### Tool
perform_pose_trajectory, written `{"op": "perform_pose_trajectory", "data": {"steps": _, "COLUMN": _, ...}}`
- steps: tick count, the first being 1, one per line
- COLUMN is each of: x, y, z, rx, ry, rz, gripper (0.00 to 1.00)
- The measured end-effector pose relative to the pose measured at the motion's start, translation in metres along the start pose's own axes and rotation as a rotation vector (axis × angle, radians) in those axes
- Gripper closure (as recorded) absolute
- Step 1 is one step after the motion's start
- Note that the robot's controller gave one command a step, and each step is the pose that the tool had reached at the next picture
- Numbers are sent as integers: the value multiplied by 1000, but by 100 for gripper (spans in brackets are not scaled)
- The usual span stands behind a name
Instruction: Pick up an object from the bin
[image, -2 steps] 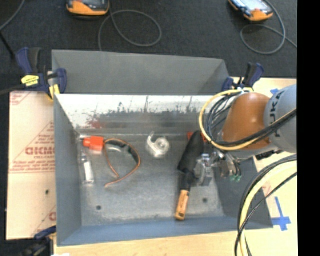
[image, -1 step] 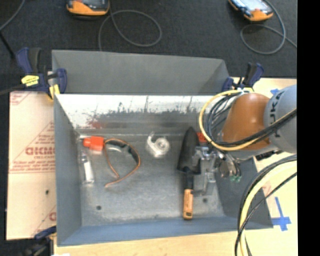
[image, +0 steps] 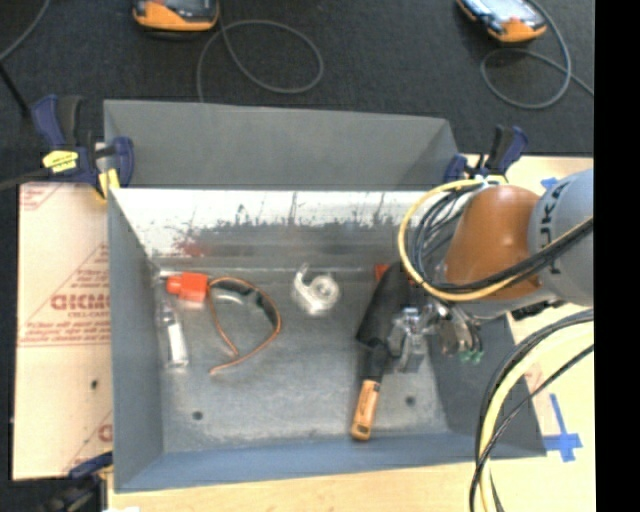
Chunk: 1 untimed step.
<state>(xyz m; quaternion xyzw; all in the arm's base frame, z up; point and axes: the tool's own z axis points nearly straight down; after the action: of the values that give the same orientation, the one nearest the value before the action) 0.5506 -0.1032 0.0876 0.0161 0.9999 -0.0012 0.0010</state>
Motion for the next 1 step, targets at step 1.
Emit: {"op": "perform_pose_trajectory", "data": {"steps": 1, "x": 0, "y": 0, "z": 0, "rx": 0, "ry": 0, "rz": 0, "gripper": 100}}
